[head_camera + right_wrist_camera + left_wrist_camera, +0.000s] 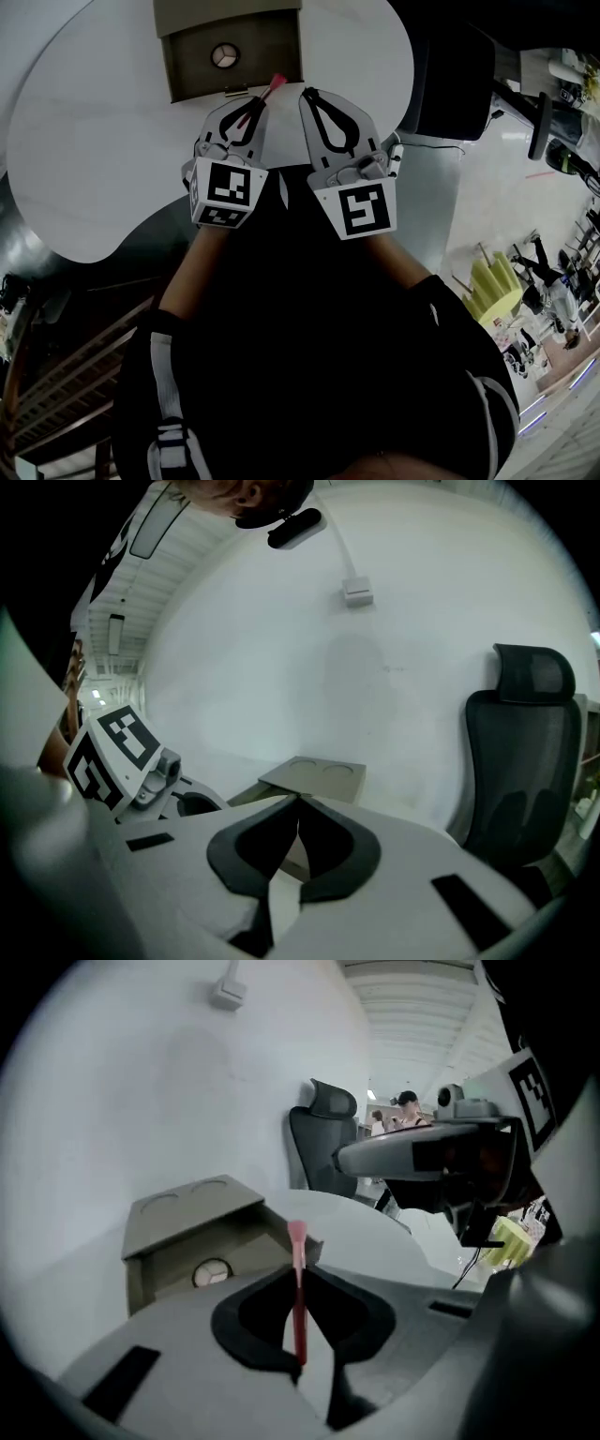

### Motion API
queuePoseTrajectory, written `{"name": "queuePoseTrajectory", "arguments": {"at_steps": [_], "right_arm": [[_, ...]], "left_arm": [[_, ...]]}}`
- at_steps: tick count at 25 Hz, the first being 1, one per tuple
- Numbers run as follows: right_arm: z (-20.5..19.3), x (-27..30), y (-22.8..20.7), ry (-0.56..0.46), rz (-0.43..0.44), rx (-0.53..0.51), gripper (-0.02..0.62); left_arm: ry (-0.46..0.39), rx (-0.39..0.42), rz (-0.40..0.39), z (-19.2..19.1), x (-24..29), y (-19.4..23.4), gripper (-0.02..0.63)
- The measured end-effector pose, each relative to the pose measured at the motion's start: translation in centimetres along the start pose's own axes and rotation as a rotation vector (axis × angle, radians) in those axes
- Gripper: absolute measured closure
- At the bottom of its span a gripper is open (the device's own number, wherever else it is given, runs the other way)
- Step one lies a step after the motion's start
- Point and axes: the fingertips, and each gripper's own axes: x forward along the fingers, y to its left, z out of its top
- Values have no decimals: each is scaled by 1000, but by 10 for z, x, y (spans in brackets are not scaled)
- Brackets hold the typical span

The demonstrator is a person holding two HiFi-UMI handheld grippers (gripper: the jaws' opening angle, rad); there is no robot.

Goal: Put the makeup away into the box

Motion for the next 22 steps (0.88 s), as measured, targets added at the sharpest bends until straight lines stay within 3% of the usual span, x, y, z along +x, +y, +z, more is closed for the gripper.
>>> {"name": "queuePoseTrajectory", "arguments": {"at_steps": [11, 22], "right_arm": [[3, 17, -20, 18, -18, 21, 572], [-4, 30, -43, 38, -29, 39, 572]], "left_arm": [[-37, -7, 5, 36, 23, 29, 558], [-17, 16, 19, 45, 55, 48, 558]]}}
